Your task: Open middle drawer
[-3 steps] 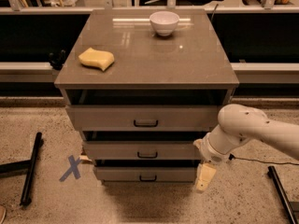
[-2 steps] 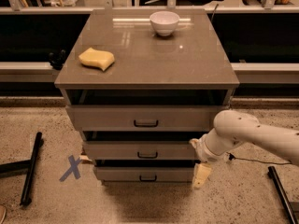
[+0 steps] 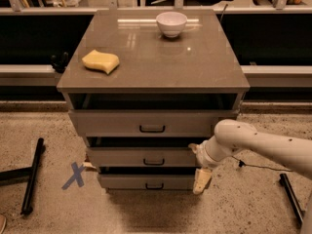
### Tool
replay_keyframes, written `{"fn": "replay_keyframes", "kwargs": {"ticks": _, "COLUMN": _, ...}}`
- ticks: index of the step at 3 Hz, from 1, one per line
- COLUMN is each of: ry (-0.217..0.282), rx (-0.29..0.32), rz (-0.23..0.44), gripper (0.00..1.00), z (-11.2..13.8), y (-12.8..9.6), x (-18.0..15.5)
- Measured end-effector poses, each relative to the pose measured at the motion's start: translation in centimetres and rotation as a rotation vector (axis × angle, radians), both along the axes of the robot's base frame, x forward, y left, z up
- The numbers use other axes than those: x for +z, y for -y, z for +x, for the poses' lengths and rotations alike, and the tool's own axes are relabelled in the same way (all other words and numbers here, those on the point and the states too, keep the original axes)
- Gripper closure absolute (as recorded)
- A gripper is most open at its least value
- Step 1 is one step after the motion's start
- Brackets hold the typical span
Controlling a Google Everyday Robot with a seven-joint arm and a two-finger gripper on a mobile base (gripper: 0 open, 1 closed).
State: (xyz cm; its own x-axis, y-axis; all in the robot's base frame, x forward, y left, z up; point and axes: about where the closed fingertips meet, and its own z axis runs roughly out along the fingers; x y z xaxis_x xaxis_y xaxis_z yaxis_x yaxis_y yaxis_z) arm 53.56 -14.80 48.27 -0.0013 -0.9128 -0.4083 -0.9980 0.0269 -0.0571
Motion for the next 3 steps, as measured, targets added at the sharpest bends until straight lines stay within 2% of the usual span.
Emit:
{"fn": "replay_keyframes", "kwargs": {"ticks": 2, "ry": 0.065, "rx": 0.001, "rz": 0.03, "gripper": 0.0, "z": 3.1, "y": -1.6, "x": -2.8}}
{"fn": "replay_keyframes", "kwargs": {"ticks": 3, "ry": 0.082, "rx": -0.007, "rz": 0.029, "gripper": 0.0, "z": 4.5, "y": -2.6, "x": -3.8}}
